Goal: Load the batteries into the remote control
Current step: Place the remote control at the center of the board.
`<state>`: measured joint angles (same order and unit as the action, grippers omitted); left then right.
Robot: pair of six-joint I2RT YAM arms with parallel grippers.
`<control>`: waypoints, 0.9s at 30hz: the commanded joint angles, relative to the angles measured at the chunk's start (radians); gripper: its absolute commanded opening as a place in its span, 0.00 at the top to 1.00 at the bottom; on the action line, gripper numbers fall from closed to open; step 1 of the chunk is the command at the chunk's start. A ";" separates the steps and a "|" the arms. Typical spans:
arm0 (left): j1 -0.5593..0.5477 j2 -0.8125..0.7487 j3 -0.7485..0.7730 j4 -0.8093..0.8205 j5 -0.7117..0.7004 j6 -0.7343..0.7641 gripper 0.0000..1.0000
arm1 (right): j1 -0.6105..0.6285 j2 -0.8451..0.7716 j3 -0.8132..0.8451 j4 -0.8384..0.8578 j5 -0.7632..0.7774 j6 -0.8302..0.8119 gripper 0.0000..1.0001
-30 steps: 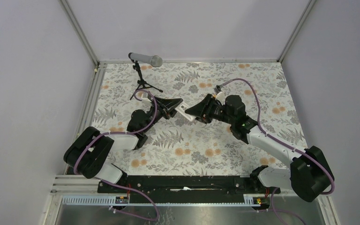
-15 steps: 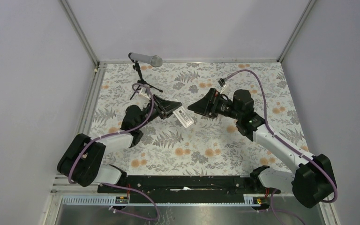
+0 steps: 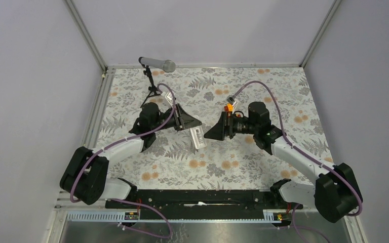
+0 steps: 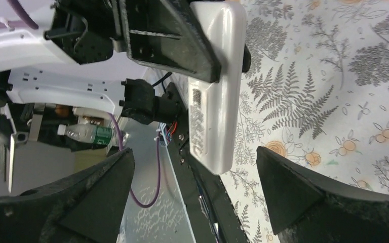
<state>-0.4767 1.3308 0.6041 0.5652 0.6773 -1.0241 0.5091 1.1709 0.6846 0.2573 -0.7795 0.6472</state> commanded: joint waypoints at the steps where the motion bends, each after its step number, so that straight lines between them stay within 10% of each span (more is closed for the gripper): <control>1: -0.012 0.019 0.088 0.054 0.204 0.053 1.00 | 0.002 0.053 0.008 0.165 -0.153 -0.013 0.06; 15: -0.026 0.168 0.049 0.702 0.253 -0.371 0.90 | 0.075 0.172 -0.009 0.429 -0.140 0.148 0.36; 21: -0.026 0.159 0.041 0.669 0.222 -0.353 0.88 | 0.078 0.159 -0.013 0.405 -0.099 0.144 0.77; 25: -0.026 0.110 0.023 0.545 0.198 -0.268 0.52 | 0.077 0.144 -0.018 0.371 -0.026 0.156 0.99; 27: -0.026 0.075 0.028 0.437 0.171 -0.198 0.04 | 0.077 0.129 -0.025 0.333 0.015 0.153 1.00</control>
<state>-0.5003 1.4925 0.6319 1.1007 0.9031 -1.3067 0.5819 1.3338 0.6724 0.6266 -0.8600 0.8276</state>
